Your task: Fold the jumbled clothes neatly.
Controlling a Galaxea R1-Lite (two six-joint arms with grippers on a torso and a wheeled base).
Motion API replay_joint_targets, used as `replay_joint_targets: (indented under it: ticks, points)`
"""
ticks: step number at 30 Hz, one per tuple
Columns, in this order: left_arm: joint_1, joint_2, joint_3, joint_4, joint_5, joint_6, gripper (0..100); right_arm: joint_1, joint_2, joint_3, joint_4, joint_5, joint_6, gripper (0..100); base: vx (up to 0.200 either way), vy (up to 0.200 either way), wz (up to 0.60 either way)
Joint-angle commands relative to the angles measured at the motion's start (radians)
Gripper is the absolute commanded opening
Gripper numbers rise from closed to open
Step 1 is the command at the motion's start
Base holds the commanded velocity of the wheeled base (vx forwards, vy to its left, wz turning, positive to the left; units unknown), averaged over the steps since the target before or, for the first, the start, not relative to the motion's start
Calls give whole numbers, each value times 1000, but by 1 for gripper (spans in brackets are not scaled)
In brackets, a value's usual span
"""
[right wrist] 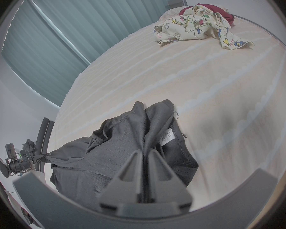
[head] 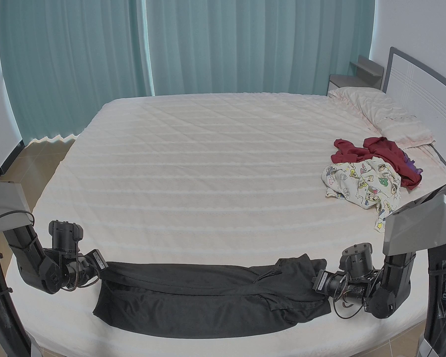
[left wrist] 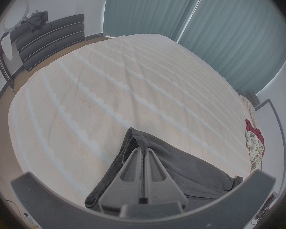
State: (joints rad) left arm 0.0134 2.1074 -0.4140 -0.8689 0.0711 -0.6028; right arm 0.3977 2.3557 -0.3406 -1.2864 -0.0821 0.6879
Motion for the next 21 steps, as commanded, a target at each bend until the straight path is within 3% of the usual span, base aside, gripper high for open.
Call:
replay_joint_targets:
  ticks: [1,17,21]
  points:
    - [0,-1,-2,-1,1,1,0,-11,-4,-1,-1,-1,-11,0,0,0,0]
    - [11,-38,-65,2,1,-3,0,-62,-62,-57,-2,-7,-19,0,0,0,0]
    - [20,-32,-147,15,3,-3,0,-85,-67,-127,6,-11,-19,0,0,0,0]
